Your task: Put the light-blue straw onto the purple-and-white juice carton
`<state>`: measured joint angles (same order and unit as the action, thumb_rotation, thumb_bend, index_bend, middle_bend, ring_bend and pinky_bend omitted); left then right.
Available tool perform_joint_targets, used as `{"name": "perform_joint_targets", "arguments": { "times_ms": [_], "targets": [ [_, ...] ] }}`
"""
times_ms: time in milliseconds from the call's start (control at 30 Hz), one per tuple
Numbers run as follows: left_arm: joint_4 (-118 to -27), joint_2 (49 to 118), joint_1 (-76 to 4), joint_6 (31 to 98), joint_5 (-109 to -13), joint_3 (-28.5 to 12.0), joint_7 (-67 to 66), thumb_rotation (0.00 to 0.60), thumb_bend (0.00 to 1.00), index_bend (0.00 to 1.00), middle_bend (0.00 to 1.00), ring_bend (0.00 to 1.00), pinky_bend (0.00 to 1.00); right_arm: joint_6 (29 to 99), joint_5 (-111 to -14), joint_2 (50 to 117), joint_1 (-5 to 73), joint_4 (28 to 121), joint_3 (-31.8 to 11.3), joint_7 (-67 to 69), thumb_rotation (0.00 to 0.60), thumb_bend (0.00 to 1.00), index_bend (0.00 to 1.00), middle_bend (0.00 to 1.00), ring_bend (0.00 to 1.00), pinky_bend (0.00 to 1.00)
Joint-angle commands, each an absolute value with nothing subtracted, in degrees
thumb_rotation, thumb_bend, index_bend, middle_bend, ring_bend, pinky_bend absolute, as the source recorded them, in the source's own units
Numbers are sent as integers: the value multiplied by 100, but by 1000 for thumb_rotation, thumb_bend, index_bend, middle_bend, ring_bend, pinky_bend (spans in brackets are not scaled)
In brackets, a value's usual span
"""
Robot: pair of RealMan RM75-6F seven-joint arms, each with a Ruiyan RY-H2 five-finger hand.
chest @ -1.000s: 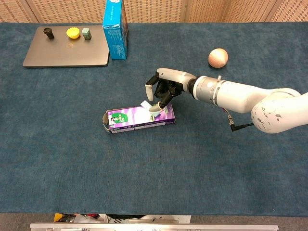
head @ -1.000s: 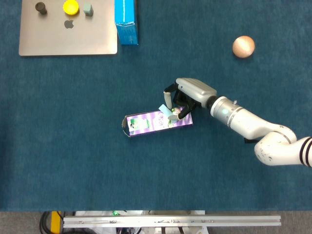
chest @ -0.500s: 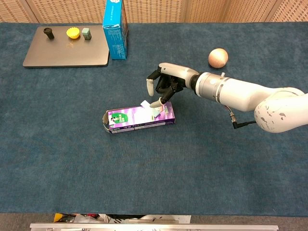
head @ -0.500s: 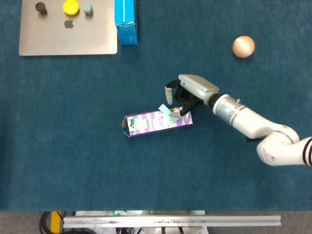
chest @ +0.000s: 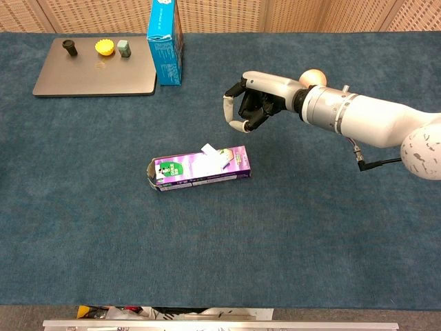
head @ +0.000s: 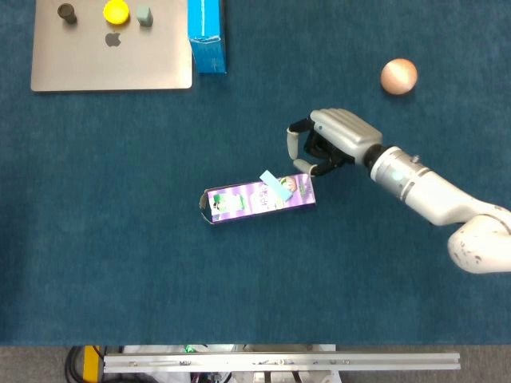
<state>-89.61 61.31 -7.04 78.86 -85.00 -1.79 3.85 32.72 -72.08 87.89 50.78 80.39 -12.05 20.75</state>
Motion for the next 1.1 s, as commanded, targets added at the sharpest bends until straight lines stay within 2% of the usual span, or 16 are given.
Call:
{"name": "perform_joint_targets", "arguments": {
  "times_ms": [33,100,400,567,800,1100],
  "targets": [
    [-8939,6154,-703,7878,-8492,-162,413,600,221,152,197,227,256,3155,-7184,8451,5161,8326,-1049,1618,600,925,541,1000,1000,1000],
    [-8911,6180,-703,7857,-8477,-149,430,600,221,152,197,227,256,3092,-7163,8331,5194,8438,-1029,1535,600,1000,537,1000,1000,1000],
    [-8845,6335,-658,7892,-8408,-123,441,600,222,152,197,227,256,2664,-7345,7953,5447,8760,-885,1335,600,1000,537,1000,1000,1000],
    [-8838,6414,-601,8005,-8385,-138,513,600,222,152,197,227,256,2514,-7502,7836,5559,8878,-724,1113,581,1000,537,1000,1000,1000],
    [-8793,6499,-549,8053,-8367,-117,579,600,222,152,197,226,256,2592,-7507,7968,5609,8818,-517,671,578,1000,537,1000,1000,1000],
    [-8759,6498,-531,8070,-8361,-119,655,600,222,152,197,227,256,2703,-7282,8331,5737,8607,-551,378,578,1000,537,1000,1000,1000]
  ]
}}
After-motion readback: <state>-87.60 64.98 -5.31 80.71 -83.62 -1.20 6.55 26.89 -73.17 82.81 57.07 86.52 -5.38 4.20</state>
